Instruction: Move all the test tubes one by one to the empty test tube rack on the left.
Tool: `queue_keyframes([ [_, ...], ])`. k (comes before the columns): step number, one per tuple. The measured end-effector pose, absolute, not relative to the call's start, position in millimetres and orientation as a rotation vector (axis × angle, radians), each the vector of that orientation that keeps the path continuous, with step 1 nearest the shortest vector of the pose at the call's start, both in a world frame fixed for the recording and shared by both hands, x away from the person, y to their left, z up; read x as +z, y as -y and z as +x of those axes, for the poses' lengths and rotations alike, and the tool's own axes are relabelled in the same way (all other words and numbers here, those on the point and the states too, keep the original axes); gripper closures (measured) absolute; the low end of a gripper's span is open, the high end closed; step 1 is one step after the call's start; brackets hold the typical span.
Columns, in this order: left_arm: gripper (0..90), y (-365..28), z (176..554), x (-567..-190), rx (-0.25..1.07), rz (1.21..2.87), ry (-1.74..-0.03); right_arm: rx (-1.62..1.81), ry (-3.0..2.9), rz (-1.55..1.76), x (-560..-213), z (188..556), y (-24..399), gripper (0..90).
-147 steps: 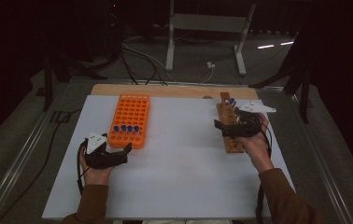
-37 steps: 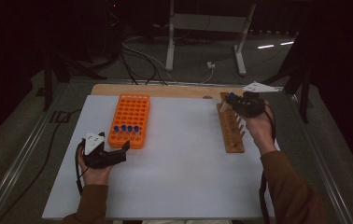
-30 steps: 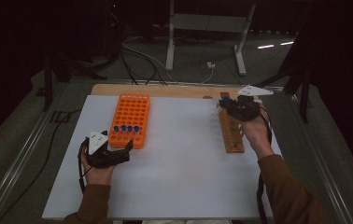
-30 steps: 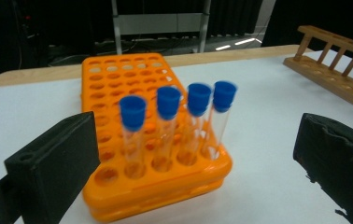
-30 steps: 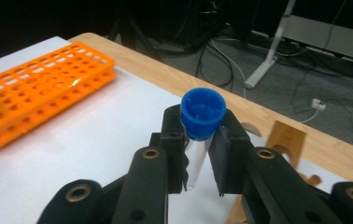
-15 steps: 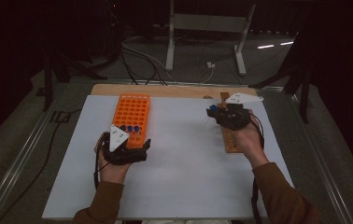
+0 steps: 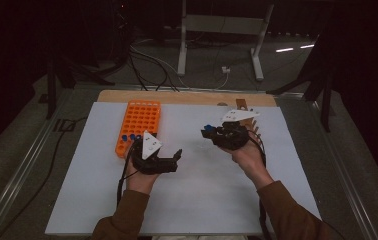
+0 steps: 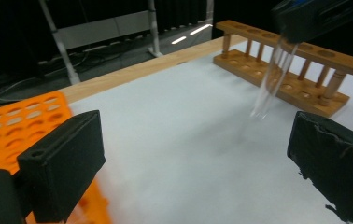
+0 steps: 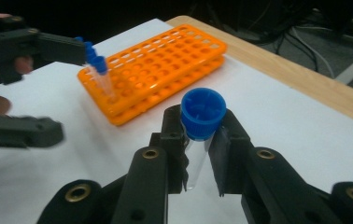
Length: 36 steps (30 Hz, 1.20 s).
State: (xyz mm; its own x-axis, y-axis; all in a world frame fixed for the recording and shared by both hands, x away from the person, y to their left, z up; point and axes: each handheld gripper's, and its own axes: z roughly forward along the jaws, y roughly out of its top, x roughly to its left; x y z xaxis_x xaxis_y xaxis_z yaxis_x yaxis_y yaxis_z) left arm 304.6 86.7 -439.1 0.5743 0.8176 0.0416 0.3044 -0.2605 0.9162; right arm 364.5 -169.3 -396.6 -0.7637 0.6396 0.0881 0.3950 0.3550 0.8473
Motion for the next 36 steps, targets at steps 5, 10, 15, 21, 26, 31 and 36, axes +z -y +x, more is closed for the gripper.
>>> queue_keyframes([
  [5,5.0,-74.4,305.8,-441.3,0.641,1.836,-0.894,1.391,-2.396,0.924,-401.2,361.4,157.7,76.9],
  [10,7.3,-64.9,306.6,-443.3,0.628,1.836,-0.882,1.402,-2.424,0.897,-402.5,356.3,147.1,76.9],
  [15,15.5,-57.7,307.1,-445.3,0.607,1.843,-0.868,1.413,-2.439,0.870,-402.9,351.7,138.4,76.9],
  [21,39.0,-55.4,306.9,-446.4,0.589,1.840,-0.853,1.433,-2.453,0.848,-402.0,347.9,132.5,76.9],
  [26,56.7,-54.3,306.3,-447.0,0.559,1.843,-0.822,1.446,-2.460,0.842,-401.3,345.6,130.1,76.9],
  [31,68.6,-55.0,305.8,-446.4,0.546,1.841,-0.797,1.444,-2.466,0.840,-401.8,346.0,129.6,76.9],
  [36,75.8,-55.9,306.1,-446.7,0.531,1.842,-0.791,1.443,-2.468,0.849,-402.6,346.7,130.1,76.9],
])
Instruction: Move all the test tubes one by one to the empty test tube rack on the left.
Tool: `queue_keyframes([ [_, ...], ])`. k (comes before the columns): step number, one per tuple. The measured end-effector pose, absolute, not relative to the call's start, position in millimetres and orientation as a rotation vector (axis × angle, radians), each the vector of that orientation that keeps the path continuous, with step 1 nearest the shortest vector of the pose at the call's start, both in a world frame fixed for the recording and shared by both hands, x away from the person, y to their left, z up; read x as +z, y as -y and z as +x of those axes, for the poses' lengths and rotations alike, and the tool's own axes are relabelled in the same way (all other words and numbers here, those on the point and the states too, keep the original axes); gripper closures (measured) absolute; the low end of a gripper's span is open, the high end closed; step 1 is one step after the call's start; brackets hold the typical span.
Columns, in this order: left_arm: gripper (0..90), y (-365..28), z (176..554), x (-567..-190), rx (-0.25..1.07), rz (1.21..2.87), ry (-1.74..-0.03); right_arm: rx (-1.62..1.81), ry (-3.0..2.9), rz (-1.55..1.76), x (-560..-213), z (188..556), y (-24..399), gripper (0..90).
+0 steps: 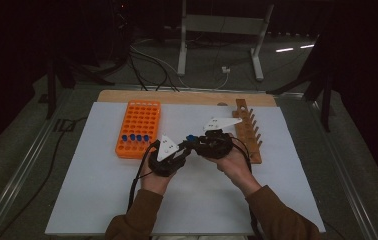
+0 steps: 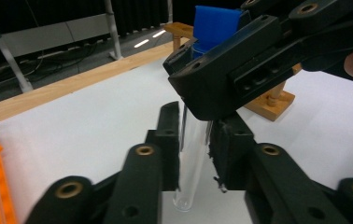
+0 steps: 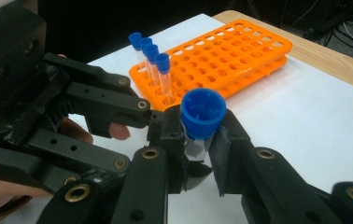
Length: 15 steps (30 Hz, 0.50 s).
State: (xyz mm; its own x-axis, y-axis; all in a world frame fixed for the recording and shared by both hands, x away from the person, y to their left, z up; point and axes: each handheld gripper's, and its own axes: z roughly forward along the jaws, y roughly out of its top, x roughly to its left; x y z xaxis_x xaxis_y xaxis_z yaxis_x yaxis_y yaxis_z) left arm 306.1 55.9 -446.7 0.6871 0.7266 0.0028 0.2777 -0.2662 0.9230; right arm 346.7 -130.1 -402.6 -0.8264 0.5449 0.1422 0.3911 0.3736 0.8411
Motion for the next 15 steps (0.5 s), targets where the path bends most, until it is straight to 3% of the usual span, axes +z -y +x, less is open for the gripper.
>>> queue_keyframes([
  [8,78.1,-56.5,306.4,-446.6,0.516,1.833,-0.790,1.469,-2.460,0.870,-402.9,347.6,131.0,74.0],
  [15,78.1,-63.0,310.0,-446.8,0.515,1.839,-0.829,1.607,-2.399,0.948,-398.5,352.9,144.5,38.0],
])
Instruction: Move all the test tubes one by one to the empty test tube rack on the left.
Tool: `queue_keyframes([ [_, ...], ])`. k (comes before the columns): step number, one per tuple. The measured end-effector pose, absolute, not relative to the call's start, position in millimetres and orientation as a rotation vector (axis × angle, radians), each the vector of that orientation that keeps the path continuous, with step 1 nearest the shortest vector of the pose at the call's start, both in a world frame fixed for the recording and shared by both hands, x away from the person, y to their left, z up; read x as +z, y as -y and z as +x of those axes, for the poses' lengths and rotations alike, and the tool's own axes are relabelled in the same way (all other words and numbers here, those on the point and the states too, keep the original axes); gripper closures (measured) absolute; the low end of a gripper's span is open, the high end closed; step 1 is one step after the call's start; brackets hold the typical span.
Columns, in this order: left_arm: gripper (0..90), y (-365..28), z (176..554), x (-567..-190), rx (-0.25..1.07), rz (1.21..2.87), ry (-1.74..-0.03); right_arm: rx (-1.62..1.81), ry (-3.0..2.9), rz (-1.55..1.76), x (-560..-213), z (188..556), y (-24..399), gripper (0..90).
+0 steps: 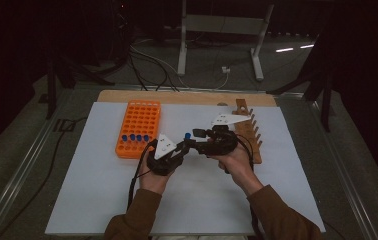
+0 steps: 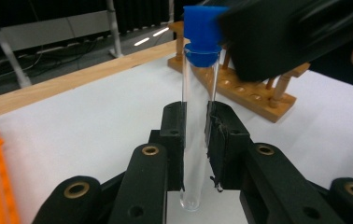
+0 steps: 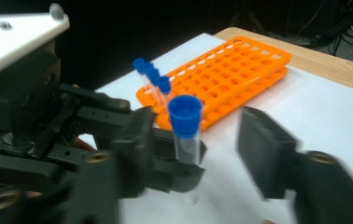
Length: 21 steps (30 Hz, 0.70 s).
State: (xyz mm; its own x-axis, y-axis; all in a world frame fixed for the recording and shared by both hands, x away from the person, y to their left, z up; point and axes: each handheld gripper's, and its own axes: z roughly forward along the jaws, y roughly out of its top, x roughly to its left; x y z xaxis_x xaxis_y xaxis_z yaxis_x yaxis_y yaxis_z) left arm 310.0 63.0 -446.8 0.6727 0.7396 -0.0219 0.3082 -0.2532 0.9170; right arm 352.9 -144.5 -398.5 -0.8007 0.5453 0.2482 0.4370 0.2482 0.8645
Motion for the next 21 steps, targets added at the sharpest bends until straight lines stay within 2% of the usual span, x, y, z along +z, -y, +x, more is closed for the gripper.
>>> queue_keyframes([
  [2,78.1,-65.2,310.7,-447.4,0.511,1.835,-0.843,1.618,-2.365,0.964,-397.6,353.6,148.8,31.7],
  [5,78.1,-68.6,310.6,-447.8,0.510,1.833,-0.854,1.583,-2.328,0.980,-396.6,354.3,153.2,17.3],
  [9,78.1,-74.0,309.8,-446.7,0.514,1.826,-0.864,1.503,-2.315,0.974,-398.4,354.3,155.2,8.5],
  [13,78.1,-81.0,308.6,-443.9,0.518,1.816,-0.867,1.442,-2.306,0.958,-401.9,352.6,157.0,3.1],
  [21,78.1,-97.2,306.2,-438.7,0.527,1.789,-0.884,1.425,-2.288,0.978,-406.2,353.9,166.2,0.0],
])
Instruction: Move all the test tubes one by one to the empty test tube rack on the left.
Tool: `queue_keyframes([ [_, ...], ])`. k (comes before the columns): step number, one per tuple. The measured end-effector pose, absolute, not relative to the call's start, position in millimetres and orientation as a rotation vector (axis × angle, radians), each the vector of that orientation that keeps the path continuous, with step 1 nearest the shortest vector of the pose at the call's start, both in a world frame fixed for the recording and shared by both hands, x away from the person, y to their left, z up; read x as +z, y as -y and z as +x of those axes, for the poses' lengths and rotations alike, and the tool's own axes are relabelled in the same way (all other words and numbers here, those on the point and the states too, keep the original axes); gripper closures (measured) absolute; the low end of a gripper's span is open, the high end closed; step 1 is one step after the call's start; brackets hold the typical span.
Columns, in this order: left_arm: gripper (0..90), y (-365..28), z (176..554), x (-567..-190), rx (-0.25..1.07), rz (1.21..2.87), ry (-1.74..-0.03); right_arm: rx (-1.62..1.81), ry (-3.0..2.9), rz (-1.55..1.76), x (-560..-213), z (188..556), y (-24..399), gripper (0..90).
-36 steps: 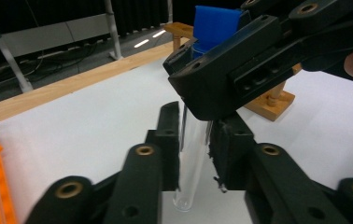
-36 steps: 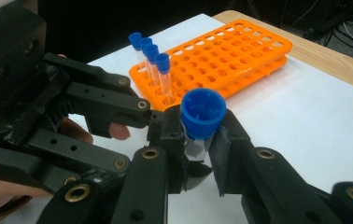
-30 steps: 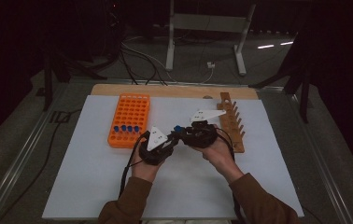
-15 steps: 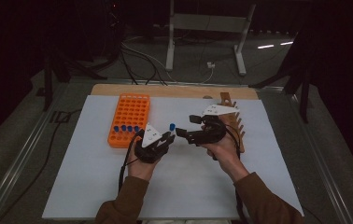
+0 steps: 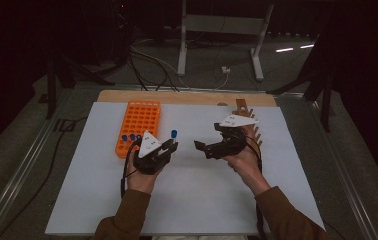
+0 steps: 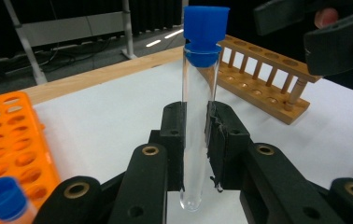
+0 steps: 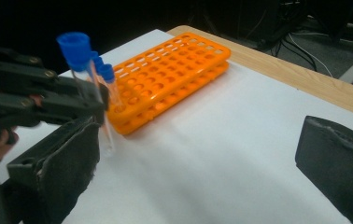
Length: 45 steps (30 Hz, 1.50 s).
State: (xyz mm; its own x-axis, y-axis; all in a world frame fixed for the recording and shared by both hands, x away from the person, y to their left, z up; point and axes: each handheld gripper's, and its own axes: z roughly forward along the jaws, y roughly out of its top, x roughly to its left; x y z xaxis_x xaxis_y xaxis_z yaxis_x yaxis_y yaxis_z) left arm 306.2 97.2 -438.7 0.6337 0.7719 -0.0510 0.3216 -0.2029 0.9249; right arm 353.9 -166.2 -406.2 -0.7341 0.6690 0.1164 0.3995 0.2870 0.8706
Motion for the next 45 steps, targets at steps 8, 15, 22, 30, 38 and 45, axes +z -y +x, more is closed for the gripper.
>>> queue_keyframes([
  [8,78.1,-112.0,304.5,-436.7,0.515,1.762,-0.901,1.379,-2.235,1.022,-409.7,355.1,179.6,0.0],
  [15,78.1,-126.1,302.0,-432.9,0.520,1.741,-0.914,1.372,-2.199,1.048,-410.1,354.4,191.1,0.0],
  [22,78.0,-144.7,296.6,-428.0,0.531,1.712,-0.931,1.390,-2.172,1.082,-409.4,354.4,204.4,0.0],
  [30,78.1,-171.1,289.8,-423.7,0.556,1.672,-0.972,1.389,-2.152,1.101,-408.0,354.8,213.3,0.0],
  [38,78.0,-199.7,284.2,-423.5,0.589,1.636,-1.028,1.391,-2.146,1.110,-407.8,354.4,218.3,0.0],
  [45,78.0,-215.0,285.1,-429.7,0.635,1.625,-1.084,1.397,-2.128,1.113,-407.9,353.6,223.1,0.0],
])
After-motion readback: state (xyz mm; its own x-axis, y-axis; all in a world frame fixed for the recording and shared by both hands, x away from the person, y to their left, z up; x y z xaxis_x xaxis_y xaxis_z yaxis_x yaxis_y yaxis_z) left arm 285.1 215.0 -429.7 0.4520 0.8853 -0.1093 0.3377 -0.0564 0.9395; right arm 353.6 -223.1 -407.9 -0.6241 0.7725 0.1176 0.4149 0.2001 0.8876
